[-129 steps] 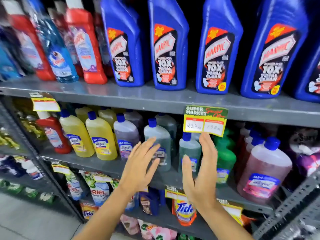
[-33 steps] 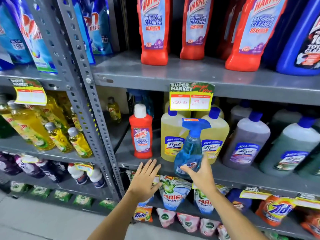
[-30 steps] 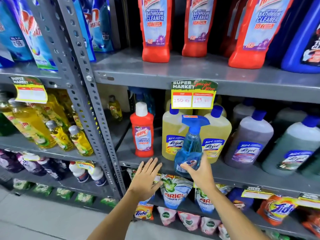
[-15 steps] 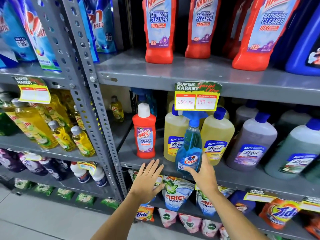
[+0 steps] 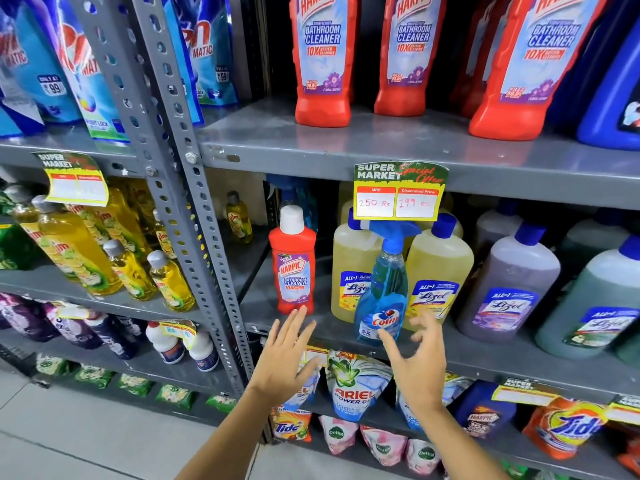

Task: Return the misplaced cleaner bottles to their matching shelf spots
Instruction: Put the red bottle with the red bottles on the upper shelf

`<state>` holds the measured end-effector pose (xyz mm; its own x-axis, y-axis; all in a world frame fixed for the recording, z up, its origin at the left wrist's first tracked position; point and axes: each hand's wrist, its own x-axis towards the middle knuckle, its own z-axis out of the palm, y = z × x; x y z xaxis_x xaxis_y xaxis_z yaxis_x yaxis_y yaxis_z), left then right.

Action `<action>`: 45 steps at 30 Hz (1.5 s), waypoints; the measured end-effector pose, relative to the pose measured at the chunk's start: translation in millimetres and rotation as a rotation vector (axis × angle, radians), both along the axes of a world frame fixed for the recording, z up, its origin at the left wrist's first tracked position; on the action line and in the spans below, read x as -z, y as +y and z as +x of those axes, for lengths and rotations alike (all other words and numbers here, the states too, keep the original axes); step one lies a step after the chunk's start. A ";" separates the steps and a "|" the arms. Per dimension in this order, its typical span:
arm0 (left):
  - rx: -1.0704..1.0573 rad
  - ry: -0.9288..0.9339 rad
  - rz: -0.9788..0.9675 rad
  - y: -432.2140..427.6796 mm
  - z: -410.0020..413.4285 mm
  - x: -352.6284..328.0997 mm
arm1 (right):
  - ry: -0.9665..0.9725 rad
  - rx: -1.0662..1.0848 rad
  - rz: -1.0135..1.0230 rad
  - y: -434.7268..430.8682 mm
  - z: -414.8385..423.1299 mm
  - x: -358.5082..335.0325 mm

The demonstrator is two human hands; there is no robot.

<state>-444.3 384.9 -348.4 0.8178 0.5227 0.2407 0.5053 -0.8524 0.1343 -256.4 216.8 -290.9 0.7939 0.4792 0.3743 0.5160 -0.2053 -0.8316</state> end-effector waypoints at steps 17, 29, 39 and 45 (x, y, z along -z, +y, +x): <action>-0.097 0.169 -0.072 29.9 -38.7 9.2 | 0.106 -0.364 -0.258 159.6 -65.1 -60.5; -0.128 0.228 -0.063 23.6 -36.3 6.5 | 0.209 -0.394 -0.254 163.7 -56.9 -56.3; -0.023 -0.159 0.114 27.2 -35.6 -97.6 | 0.120 -0.459 0.225 45.3 -57.4 -175.6; 0.070 -0.564 0.401 25.0 -11.5 -259.8 | -0.092 -0.411 0.500 33.9 -9.5 -309.5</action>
<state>-455.8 409.9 -88.6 0.5396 0.2556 0.8022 0.3932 -0.9190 0.0283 -266.0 250.7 18.6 0.5371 0.4874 0.6884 0.5432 0.4245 -0.7244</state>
